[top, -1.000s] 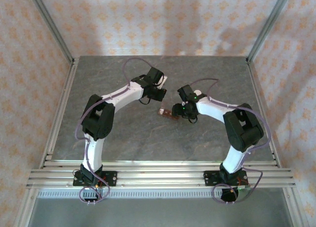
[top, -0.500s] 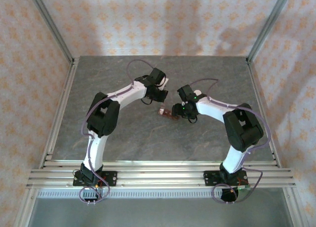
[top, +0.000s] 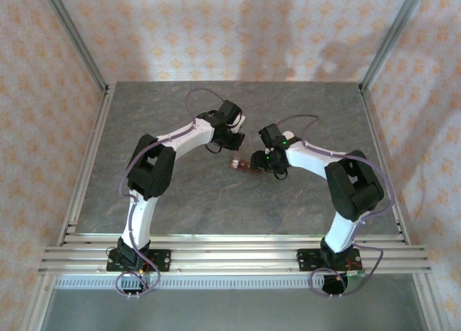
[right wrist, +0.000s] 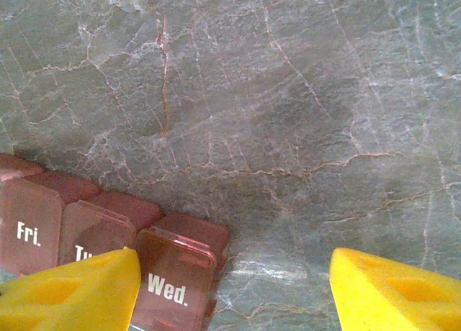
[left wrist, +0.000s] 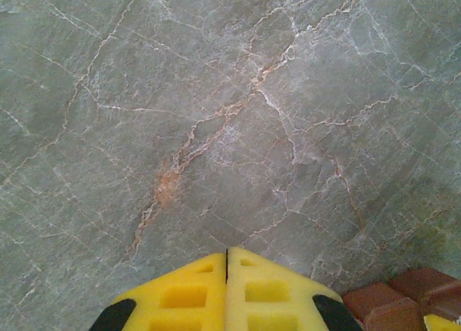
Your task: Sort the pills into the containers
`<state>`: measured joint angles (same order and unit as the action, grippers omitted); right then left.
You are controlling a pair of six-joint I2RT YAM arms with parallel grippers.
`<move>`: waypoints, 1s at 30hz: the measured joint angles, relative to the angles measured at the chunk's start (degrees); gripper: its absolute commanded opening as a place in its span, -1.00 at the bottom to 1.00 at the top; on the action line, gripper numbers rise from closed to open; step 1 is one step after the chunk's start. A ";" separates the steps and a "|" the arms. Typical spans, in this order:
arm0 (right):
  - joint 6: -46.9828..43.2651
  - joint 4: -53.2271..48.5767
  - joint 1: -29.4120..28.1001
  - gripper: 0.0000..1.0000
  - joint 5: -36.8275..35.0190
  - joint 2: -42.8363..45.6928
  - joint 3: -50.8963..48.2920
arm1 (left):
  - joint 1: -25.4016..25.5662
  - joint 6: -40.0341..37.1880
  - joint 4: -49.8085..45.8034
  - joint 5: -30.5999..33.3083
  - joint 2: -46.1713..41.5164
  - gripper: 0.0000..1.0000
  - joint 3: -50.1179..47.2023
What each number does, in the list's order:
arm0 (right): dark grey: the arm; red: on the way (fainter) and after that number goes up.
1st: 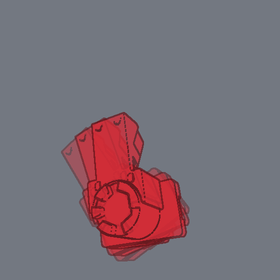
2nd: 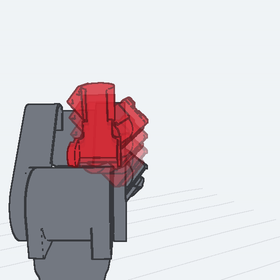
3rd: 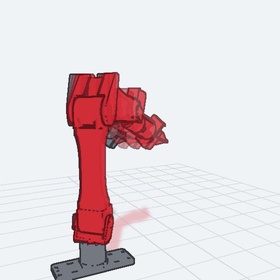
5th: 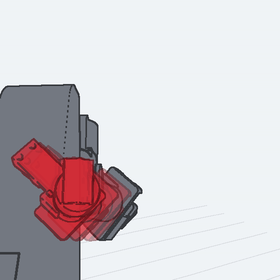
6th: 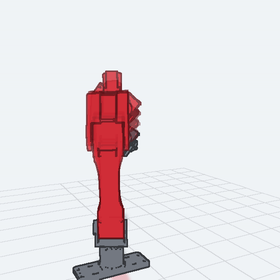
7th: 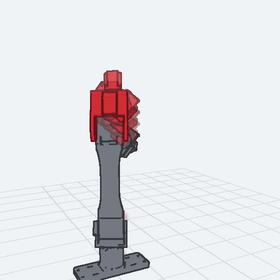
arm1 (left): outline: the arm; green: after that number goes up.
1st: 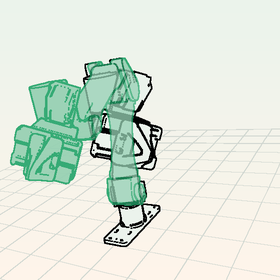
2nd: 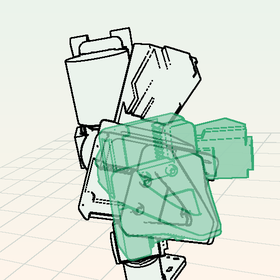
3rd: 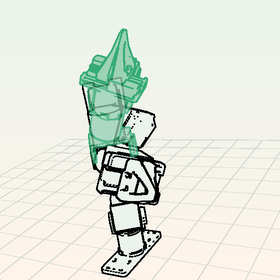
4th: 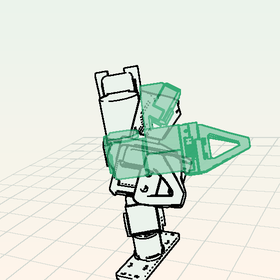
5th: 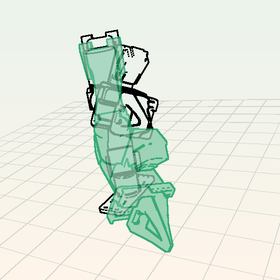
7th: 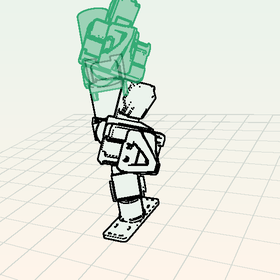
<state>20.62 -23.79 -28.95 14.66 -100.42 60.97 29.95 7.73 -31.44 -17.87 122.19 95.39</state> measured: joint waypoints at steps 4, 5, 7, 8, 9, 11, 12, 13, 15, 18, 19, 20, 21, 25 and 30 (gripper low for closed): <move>0.37 0.28 0.00 0.40 0.00 -0.13 0.00 | 0.04 0.20 -0.04 -0.42 -1.53 -1.00 -1.64; 0.39 0.33 0.00 0.40 0.00 -0.15 0.00 | 0.04 0.26 -0.04 -0.59 -1.99 -1.00 -2.03; 0.42 0.48 0.00 0.39 0.00 -0.15 0.00 | 0.15 0.44 0.00 -0.94 -2.71 -1.00 -2.67; 0.42 0.59 0.00 0.39 0.00 -0.15 0.00 | 0.24 0.50 0.02 -1.14 -3.06 -1.00 -3.02; 0.44 0.66 0.00 0.39 -0.02 -0.15 0.00 | 0.31 0.68 0.04 -1.27 -3.39 -1.00 -3.39; 0.46 0.66 0.00 0.39 -0.02 -0.22 0.00 | 0.42 1.05 0.17 -1.55 -3.96 -1.00 -3.96; 0.57 0.70 0.00 0.39 -0.02 -0.24 0.00 | 0.46 1.29 0.22 -1.77 -4.22 -1.00 -4.17; 0.61 0.70 0.00 0.39 -0.02 -0.24 0.00 | 0.59 1.33 0.39 -1.90 -4.44 -1.00 -4.39; 0.63 0.70 0.00 0.39 -0.02 -0.26 0.00 | 0.81 1.46 0.63 -2.43 -5.20 -1.00 -5.16; 0.63 0.70 0.00 0.39 -0.02 -0.26 0.00 | 1.14 1.51 1.01 -2.84 -6.27 -1.00 -6.27; 0.66 0.70 0.00 0.39 -0.02 -0.24 0.00 | 1.20 1.51 1.11 -2.89 -6.58 -1.00 -6.62; 0.70 0.70 0.00 0.39 -0.02 -0.26 0.00 | 1.20 1.53 1.25 -2.95 -6.88 -1.00 -7.06; 0.79 0.70 0.00 0.39 -0.02 -0.24 0.00 | 1.40 1.70 1.36 -2.95 -7.19 -1.00 -7.54; 0.83 0.70 0.00 0.38 -0.02 -0.24 0.00 | 1.57 1.97 1.51 -2.95 -7.63 -1.00 -8.98; 0.83 0.70 0.00 0.38 -0.02 -0.26 0.00 | 1.73 2.49 1.92 -2.95 -8.20 -1.00 -11.52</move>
<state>21.45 -23.09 -28.95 14.63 -100.68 60.97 31.68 10.22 -29.52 -20.82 113.99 83.88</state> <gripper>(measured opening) 0.692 0.049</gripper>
